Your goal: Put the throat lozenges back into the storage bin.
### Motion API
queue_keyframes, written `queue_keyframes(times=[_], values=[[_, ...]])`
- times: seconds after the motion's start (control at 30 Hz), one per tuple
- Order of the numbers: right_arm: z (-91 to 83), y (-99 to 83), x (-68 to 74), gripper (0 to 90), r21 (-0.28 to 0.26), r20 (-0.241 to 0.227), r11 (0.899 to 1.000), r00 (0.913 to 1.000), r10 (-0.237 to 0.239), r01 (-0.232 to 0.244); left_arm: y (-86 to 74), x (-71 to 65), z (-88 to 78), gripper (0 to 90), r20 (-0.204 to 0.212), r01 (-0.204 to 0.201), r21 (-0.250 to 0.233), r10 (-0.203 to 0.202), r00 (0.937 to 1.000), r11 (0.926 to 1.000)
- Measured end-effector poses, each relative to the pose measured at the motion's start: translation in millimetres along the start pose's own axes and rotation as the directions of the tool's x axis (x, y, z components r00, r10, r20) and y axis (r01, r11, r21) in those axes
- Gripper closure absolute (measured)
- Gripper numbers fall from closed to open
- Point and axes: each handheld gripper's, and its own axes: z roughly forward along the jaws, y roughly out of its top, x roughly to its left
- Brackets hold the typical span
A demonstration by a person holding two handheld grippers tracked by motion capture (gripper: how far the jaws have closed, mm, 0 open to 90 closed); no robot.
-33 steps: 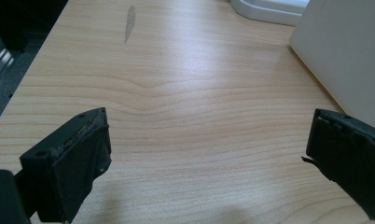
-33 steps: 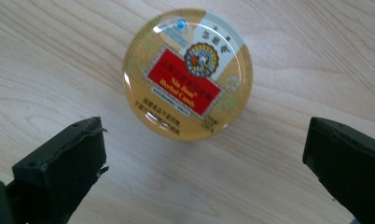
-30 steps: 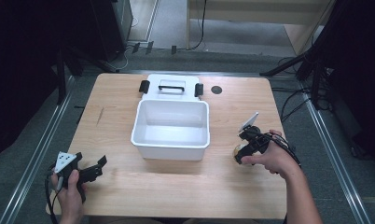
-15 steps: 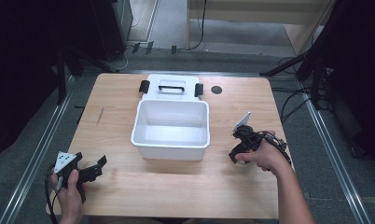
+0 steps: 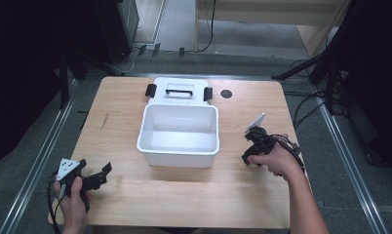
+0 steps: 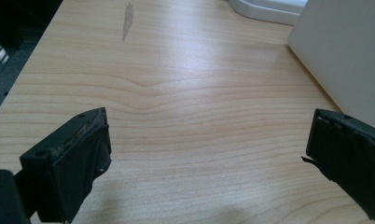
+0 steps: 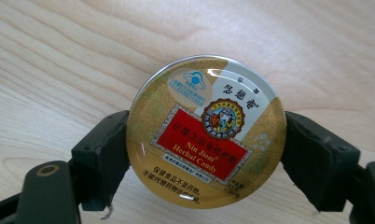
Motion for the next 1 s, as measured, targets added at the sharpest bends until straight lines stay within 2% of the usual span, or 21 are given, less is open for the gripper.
queue_keyframes(times=[0.2, 0.23, 0.27, 0.3, 0.47, 0.5, 0.57, 0.6, 0.83, 1.0], values=[[-26.7, 6.8, 1.0, 20.7, -0.034, -0.002, 0.999, 0.9999, -0.016, 0.016, 0.0, -0.1, 0.0, 0.2, -0.002, -0.001, 0.001, 0.001, 1.0000, 1.0000], [-36.5, 10.8, 2.5, 20.7, -0.046, -0.004, 0.999, 0.9997, -0.023, 0.023, 0.0, 0.0, 0.0, 0.2, -0.001, 0.000, 0.000, 0.000, 1.0000, 1.0000], [-36.5, 10.8, 2.5, 20.7, -0.046, -0.004, 0.999, 0.9997, -0.023, 0.023, 0.0, 0.0, 0.0, 0.2, -0.001, 0.000, 0.000, 0.000, 1.0000, 1.0000], [-46.3, 15.3, 4.4, 20.8, -0.057, -0.004, 0.998, 0.9995, -0.033, 0.032, 0.0, 0.0, 0.0, 0.2, 0.000, 0.000, 0.001, 0.000, 1.0000, 1.0000], [-64.0, 24.6, 9.2, 20.8, -0.069, -0.002, 0.996, 0.9982, -0.059, 0.059, 0.1, 0.0, 0.1, 0.2, -0.001, -0.001, 0.002, 0.001, 1.0000, 1.0000], [-74.0, 30.4, 12.4, 20.8, -0.077, 0.002, 0.995, 0.9978, -0.067, 0.067, 0.0, 0.0, 0.2, 0.2, -0.001, 0.000, 0.001, 0.000, 1.0000, 1.0000], [-77.0, 32.2, 13.3, 20.7, -0.081, 0.005, 0.994, 0.9974, -0.072, 0.072, 0.1, 0.1, 0.1, 0.2, 0.000, -0.001, 0.002, 0.001, 1.0000, 1.0000], [-85.5, 37.6, 16.8, 20.8, -0.089, 0.005, 0.993, 0.9966, -0.082, 0.082, 0.0, 0.1, 0.1, 0.2, 0.000, 0.000, 0.001, 0.000, 1.0000, 1.0000], [-104.5, 51.5, 29.7, 20.8, -0.106, 0.004, 0.988, 0.9935, -0.114, 0.113, 0.1, 0.0, 0.2, 0.2, 0.001, 0.001, 0.001, -0.001, 1.0000, 1.0000], [-112.6, 58.8, 36.6, 20.8, -0.112, 0.004, 0.987, 0.9929, -0.119, 0.118, 0.2, 0.0, 0.5, 0.2, 0.000, 0.002, 0.001, -0.002, 1.0000, 1.0000]])
